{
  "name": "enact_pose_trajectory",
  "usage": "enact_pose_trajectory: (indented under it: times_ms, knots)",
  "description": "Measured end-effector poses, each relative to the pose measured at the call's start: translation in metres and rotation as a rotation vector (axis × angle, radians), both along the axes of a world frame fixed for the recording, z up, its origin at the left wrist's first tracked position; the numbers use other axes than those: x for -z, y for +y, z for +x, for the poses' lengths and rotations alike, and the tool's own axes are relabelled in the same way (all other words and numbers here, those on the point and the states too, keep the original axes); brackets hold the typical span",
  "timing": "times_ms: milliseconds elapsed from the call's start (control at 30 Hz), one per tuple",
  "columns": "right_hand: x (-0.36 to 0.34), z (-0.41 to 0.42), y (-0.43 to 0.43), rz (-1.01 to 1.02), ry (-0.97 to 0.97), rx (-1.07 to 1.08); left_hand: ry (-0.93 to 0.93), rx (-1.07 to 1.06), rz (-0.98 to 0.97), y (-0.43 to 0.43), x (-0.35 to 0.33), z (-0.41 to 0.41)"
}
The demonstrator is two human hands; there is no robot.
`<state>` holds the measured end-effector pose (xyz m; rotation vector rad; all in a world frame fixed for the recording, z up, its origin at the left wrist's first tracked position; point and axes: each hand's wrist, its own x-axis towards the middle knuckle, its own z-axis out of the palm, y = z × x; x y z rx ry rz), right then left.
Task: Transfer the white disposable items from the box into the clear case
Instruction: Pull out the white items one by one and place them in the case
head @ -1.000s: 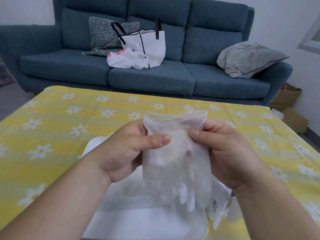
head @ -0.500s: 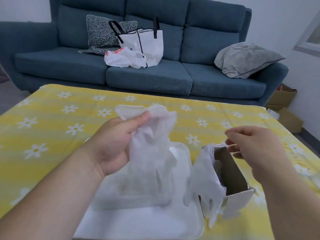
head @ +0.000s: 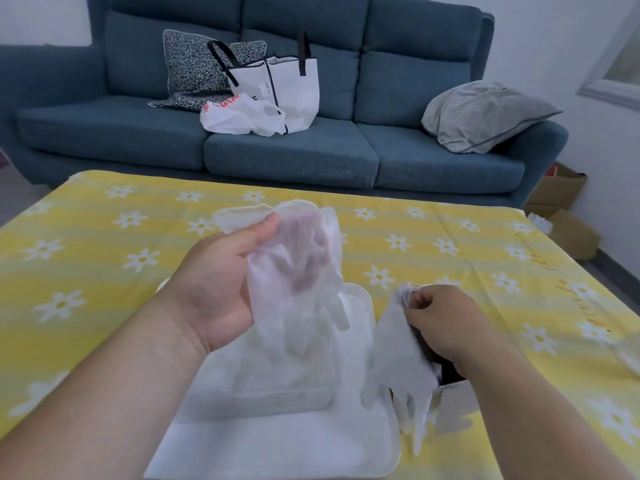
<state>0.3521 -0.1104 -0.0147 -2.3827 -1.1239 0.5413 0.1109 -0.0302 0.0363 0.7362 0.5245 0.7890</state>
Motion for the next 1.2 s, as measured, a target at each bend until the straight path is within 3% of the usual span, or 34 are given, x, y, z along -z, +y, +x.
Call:
enact_pose_trajectory:
  times_ms: [100, 200, 367, 500, 567, 667, 833, 933, 1067, 1200]
  knots:
    - [-0.02, -0.01, -0.004, 0.093, -0.048, -0.001, 0.056, -0.008, 0.0, 0.003, 0.001, -0.002]
    - [-0.049, -0.016, -0.011, 0.311, -0.069, -0.111, 0.092, -0.011, -0.01, 0.006, 0.002, -0.003]
    - [-0.088, -0.032, -0.024, 0.597, 0.343, -0.37, 0.124, -0.013, 0.02, 0.005, 0.003, -0.003]
    - [-0.103, -0.048, -0.032, 0.7, 0.722, -0.517, 0.189, -0.076, 0.067, 0.002, 0.001, -0.004]
    - [-0.103, -0.056, -0.031, 0.703, 0.795, -0.539, 0.238, -0.073, 0.128, -0.003, -0.002, -0.003]
    - [-0.095, -0.064, -0.025, 0.634, 0.726, -0.504, 0.306, 0.084, 0.225, -0.012, -0.005, -0.002]
    - [-0.079, -0.064, -0.01, 0.533, 0.277, -0.373, 0.289, 0.307, 0.284, -0.018, 0.0, 0.001]
    - [-0.077, -0.062, -0.008, 0.565, 0.272, -0.284, 0.259, 0.308, 0.37, -0.014, 0.007, 0.003]
    - [-0.076, -0.057, -0.01, 0.545, 0.642, -0.185, 0.265, 0.167, 0.336, -0.005, 0.008, 0.0]
    - [-0.068, -0.055, -0.007, 0.441, 1.022, -0.222, 0.251, 0.11, 0.286, -0.002, 0.009, -0.002]
